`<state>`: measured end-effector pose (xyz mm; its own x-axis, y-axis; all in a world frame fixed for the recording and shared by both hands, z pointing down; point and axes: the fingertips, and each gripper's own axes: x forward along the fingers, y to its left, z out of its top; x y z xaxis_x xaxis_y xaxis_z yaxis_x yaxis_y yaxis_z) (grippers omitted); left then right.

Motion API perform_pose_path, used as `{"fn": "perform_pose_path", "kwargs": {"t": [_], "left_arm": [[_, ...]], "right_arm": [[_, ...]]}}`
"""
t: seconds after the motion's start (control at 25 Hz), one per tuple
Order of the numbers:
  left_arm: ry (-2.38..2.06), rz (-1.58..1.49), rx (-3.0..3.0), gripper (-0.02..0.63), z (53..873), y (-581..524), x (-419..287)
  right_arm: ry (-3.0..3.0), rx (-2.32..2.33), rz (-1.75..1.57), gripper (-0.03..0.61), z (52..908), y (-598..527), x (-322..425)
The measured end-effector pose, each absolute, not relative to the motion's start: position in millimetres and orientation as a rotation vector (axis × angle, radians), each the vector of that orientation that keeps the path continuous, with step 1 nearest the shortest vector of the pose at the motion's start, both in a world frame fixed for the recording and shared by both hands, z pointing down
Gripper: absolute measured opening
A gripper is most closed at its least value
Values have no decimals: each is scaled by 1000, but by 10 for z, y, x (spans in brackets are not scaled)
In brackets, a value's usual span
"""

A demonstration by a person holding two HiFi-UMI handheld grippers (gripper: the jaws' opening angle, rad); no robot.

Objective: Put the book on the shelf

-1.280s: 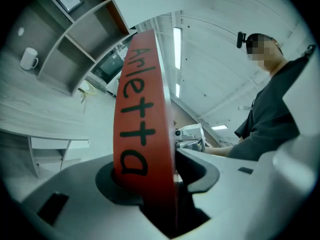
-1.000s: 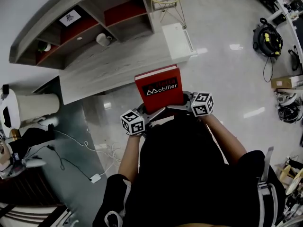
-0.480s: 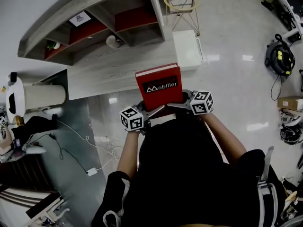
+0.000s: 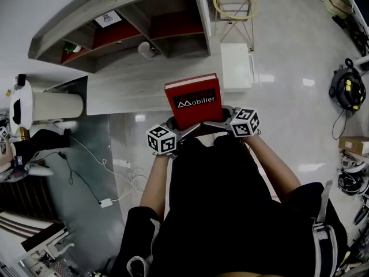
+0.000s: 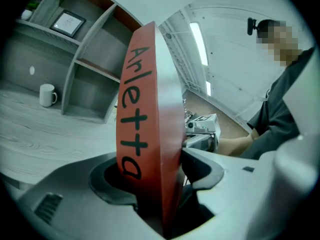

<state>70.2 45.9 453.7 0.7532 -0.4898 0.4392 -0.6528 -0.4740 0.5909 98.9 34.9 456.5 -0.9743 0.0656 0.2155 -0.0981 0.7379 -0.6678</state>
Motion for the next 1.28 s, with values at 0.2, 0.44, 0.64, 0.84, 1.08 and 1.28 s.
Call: {"fn": "perform_pose_path", "kwargs": {"t": [0.2, 0.44, 0.64, 0.84, 1.08, 1.28], "left_arm": [[-879, 294, 2162, 286, 4651, 219, 500], [-899, 295, 2141, 302, 4915, -181, 168], [-896, 322, 2130, 310, 5127, -546, -125], [-883, 380, 2147, 311, 5298, -891, -389], [-855, 411, 2148, 314, 5540, -1213, -655], [-826, 457, 2145, 318, 5754, -1396, -702]], "right_arm": [[-2697, 36, 1061, 258, 4673, 116, 810], [-2652, 72, 1081, 259, 4926, -284, 501], [-2619, 126, 1041, 265, 5124, -647, 230], [-2592, 188, 1035, 281, 5316, -988, -9], [-2552, 247, 1034, 288, 5561, -1307, -256], [-2522, 289, 1003, 296, 5772, -1489, -284]]}}
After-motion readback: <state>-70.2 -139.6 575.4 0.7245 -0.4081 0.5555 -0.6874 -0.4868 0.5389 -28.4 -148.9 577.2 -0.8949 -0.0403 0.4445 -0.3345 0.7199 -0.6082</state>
